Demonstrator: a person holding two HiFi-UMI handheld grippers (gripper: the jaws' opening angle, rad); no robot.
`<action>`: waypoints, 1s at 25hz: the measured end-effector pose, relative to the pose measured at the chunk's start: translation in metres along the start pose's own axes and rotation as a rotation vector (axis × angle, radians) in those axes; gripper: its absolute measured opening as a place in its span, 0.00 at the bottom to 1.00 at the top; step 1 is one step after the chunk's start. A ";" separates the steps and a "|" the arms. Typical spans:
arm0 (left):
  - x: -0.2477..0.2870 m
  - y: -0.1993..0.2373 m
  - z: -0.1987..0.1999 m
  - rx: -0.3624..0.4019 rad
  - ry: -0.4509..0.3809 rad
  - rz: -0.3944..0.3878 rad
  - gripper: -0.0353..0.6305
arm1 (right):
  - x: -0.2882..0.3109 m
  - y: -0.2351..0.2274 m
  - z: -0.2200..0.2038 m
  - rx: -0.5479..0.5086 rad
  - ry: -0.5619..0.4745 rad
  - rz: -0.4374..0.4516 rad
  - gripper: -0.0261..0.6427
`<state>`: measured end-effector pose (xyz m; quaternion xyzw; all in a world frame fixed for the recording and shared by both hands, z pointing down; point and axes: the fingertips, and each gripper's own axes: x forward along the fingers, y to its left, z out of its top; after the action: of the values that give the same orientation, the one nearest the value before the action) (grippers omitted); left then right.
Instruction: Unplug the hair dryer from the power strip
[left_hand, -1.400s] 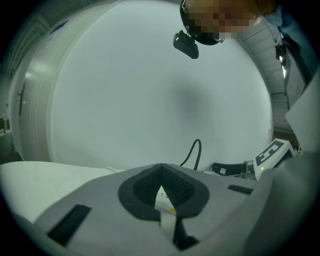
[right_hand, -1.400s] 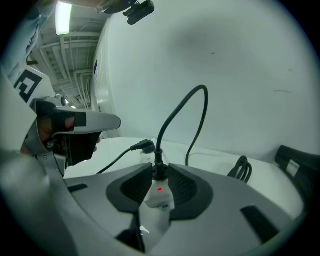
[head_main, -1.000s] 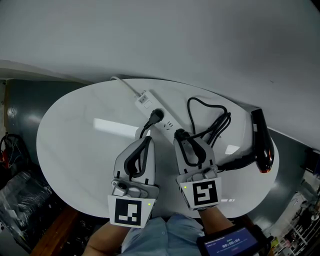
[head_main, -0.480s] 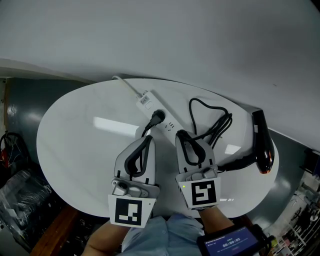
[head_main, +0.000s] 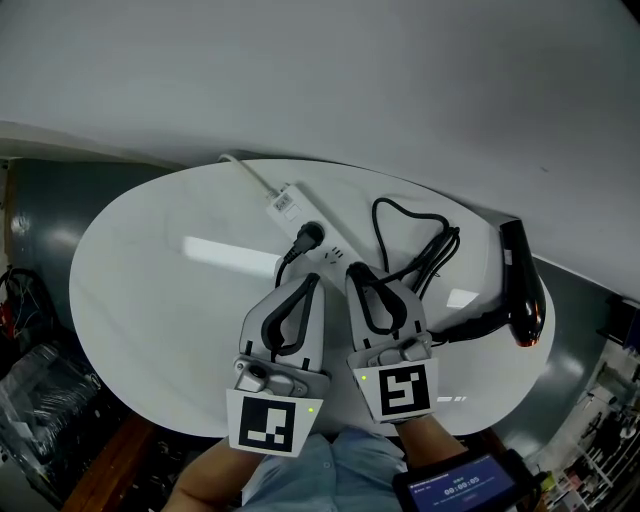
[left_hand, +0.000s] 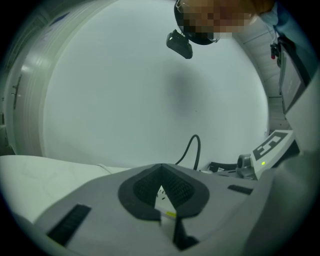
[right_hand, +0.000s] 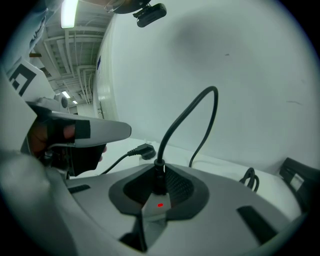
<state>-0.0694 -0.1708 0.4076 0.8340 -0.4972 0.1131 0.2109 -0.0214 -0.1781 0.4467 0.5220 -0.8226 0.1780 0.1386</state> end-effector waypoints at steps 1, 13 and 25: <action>0.002 -0.002 -0.002 -0.001 0.005 -0.009 0.05 | 0.000 0.000 0.000 0.002 0.002 0.000 0.12; 0.028 -0.003 -0.023 -0.043 0.044 -0.042 0.05 | 0.000 0.001 0.001 0.050 0.010 -0.010 0.12; 0.045 0.005 -0.041 -0.079 0.081 -0.064 0.05 | -0.001 0.001 -0.002 0.070 0.031 -0.021 0.12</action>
<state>-0.0516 -0.1892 0.4632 0.8350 -0.4656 0.1204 0.2673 -0.0219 -0.1761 0.4482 0.5324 -0.8080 0.2133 0.1350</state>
